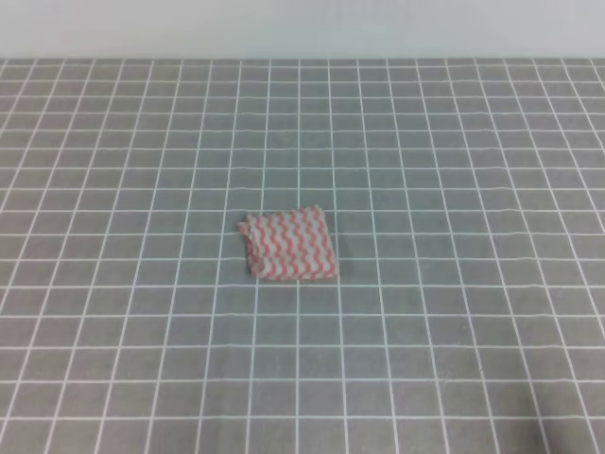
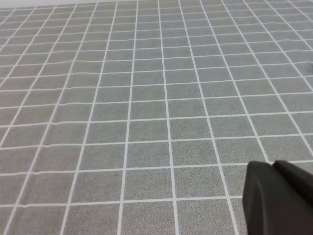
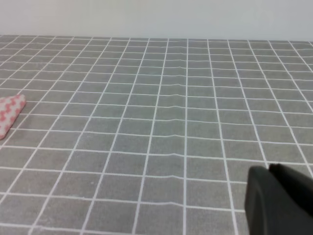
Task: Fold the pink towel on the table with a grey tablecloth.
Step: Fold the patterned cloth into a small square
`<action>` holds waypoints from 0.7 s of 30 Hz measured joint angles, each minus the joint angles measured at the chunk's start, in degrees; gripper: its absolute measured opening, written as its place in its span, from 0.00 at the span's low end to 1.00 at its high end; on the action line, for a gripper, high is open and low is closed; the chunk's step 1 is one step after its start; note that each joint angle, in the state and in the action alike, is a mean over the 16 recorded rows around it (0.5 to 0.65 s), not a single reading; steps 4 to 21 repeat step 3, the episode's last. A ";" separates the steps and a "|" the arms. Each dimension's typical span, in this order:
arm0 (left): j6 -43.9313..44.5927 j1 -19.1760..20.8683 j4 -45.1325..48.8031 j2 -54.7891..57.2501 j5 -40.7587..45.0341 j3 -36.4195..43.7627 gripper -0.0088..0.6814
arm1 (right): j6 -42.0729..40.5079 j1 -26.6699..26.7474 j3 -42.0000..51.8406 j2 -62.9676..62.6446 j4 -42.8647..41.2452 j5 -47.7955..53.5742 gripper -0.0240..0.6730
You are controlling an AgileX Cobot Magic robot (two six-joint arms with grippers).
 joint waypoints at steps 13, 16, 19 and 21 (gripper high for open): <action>0.02 0.00 0.00 0.03 -0.06 0.06 0.01 | 0.00 -0.01 0.12 0.03 -0.03 -0.09 0.01; 0.02 0.00 0.00 0.03 -0.06 0.06 0.01 | 0.00 -0.01 0.12 0.03 -0.03 -0.09 0.01; 0.02 0.00 0.00 0.03 -0.06 0.06 0.01 | 0.00 -0.01 0.12 0.03 -0.03 -0.09 0.01; 0.02 0.00 0.00 0.03 -0.06 0.06 0.01 | 0.00 -0.01 0.12 0.03 -0.03 -0.09 0.01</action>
